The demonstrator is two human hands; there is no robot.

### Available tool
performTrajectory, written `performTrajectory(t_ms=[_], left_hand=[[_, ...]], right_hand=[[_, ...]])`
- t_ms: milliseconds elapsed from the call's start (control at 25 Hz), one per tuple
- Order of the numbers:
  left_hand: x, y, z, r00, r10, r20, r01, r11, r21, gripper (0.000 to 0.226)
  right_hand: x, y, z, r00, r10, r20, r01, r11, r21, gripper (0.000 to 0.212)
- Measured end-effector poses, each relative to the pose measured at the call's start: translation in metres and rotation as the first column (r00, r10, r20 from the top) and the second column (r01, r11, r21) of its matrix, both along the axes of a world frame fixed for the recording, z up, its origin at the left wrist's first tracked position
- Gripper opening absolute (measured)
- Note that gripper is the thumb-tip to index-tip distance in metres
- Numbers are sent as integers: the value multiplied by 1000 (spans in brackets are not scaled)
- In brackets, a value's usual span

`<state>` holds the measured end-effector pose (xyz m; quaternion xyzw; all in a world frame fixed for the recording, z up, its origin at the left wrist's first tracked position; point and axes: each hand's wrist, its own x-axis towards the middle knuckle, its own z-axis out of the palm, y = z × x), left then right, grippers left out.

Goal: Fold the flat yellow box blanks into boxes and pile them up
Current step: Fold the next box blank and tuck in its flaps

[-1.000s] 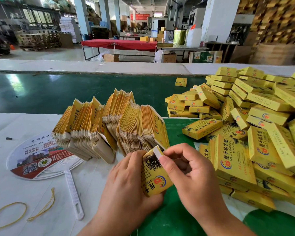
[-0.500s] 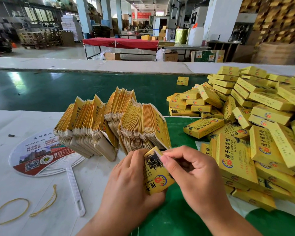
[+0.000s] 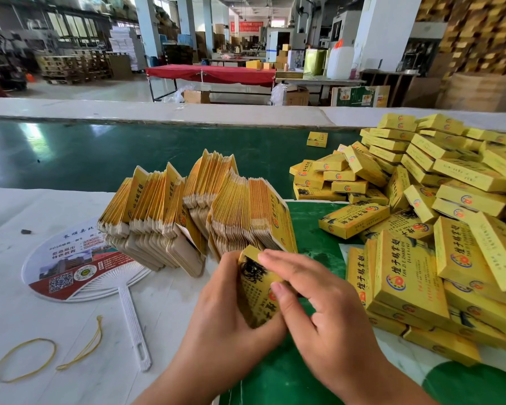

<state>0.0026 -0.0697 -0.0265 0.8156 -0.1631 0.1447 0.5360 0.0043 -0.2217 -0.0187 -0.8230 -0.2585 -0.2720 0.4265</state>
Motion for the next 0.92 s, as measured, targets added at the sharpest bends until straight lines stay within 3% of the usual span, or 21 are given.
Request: performTrajectory(t_ms=[80, 160, 280, 440, 560, 640, 720, 840, 920], left_hand=[[1, 4, 4, 965, -242, -104, 198, 926, -321, 34], [3, 6, 4, 949, -262, -175, 155, 873, -463, 27], [6, 4, 3, 976, -89, -200, 1, 917, -400, 30], [15, 6, -4, 987, -12, -163, -44, 940, -338, 42], [17, 7, -10, 989, -29, -145, -19, 948, -318, 53], [16, 5, -9, 988, -58, -144, 1, 931, -366, 42], [16, 7, -9, 986, -98, -133, 38, 916, -400, 28], [15, 10, -11, 964, -216, -154, 148, 920, -364, 39], [15, 11, -9, 952, -216, -216, 114, 907, -405, 38]], right_hand=[[1, -5, 3, 999, -31, -35, 33, 999, 38, 36], [1, -8, 6, 997, 2, -79, 2, 999, 47, 35], [1, -5, 6, 996, 80, -30, -81, 995, -51, 32], [1, -5, 4, 994, 100, -43, -103, 992, -75, 34], [1, -6, 3, 998, 37, -59, -42, 996, -76, 39], [1, -9, 4, 999, -33, -28, 31, 998, -46, 40], [0, -13, 6, 997, -58, -57, 61, 996, 58, 38], [2, -17, 10, 990, -81, -115, 101, 979, 179, 34], [1, -18, 12, 985, -172, 12, 170, 980, 100, 37]])
